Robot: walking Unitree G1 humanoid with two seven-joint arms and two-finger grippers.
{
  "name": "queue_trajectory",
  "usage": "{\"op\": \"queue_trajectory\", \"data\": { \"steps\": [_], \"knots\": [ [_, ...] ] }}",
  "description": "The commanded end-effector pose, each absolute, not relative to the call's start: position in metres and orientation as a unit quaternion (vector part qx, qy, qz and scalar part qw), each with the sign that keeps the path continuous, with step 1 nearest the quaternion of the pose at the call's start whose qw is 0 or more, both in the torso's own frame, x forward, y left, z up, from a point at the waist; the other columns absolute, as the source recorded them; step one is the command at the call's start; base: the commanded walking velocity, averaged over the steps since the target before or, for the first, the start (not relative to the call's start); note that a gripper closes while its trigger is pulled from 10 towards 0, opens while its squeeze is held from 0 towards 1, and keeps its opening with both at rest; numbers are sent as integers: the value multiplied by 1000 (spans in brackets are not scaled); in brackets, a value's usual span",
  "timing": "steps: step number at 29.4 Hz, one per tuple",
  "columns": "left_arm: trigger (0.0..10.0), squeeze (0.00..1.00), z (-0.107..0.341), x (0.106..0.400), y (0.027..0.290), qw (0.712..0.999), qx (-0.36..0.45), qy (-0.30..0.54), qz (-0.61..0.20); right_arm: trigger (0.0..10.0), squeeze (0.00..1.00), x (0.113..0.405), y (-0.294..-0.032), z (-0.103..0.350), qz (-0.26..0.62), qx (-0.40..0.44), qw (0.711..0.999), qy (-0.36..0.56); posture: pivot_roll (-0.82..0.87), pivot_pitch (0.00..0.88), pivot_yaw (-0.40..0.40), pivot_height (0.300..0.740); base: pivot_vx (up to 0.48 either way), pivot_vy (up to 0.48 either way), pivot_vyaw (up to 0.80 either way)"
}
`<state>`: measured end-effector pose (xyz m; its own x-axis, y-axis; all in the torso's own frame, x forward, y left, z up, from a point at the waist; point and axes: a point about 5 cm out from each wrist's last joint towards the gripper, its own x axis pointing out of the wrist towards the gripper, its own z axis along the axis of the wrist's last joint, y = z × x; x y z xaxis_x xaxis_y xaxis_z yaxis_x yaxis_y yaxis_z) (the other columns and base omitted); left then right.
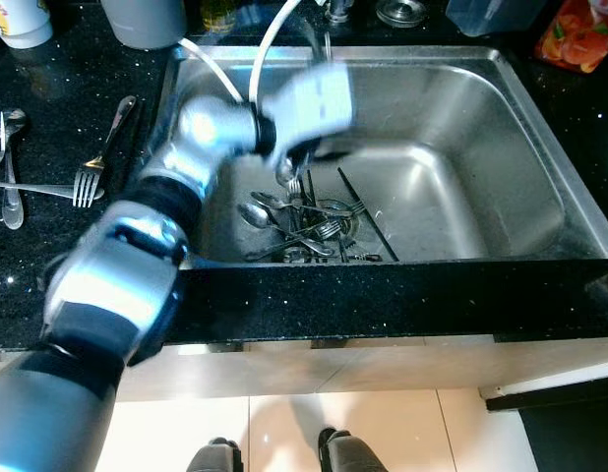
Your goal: Kitchen organization
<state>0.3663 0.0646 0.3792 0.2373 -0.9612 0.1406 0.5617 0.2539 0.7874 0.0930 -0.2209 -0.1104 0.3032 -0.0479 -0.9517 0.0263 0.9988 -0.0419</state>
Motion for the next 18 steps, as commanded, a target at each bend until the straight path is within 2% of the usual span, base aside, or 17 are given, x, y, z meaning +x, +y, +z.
{"op": "queue_trajectory", "data": {
  "steps": [1,4,5,6,8,9,11,12,18],
  "knots": [
    [10000,0,392,360,77,724,275,-356,-522,10000,0,85,-218,-113,-24,-4,797,604,-8,178,-13,740,0,0,0],
    [10000,0,395,358,81,731,260,-368,-513,10000,0,87,-218,-113,-22,-5,798,602,-8,178,-13,740,0,0,0],
    [10000,0,394,357,90,750,231,-385,-485,10000,0,91,-218,-112,-18,-9,800,600,16,160,-21,740,0,0,0],
    [10000,0,394,357,90,750,231,-385,-485,10000,0,91,-218,-112,-18,-9,800,600,16,160,-21,740,0,0,0],
    [10000,0,380,355,111,797,166,-405,-416,10000,0,100,-217,-110,-15,-13,807,591,38,138,-30,740,0,0,0],
    [10000,0,380,355,111,797,166,-405,-416,10000,0,100,-217,-110,-15,-13,807,591,38,138,-30,740,0,0,0],
    [10000,0,348,348,130,853,38,-390,-346,10000,0,106,-218,-108,-19,-15,812,583,51,126,-42,740,0,0,0],
    [10000,0,331,344,136,871,-13,-372,-321,10000,0,108,-218,-108,-19,-16,813,581,62,119,-48,740,0,0,0],
    [10000,0,297,321,129,886,-82,-324,-321,10000,0,113,-219,-106,-17,-21,814,580,91,103,-62,740,0,0,0]
  ]
}}
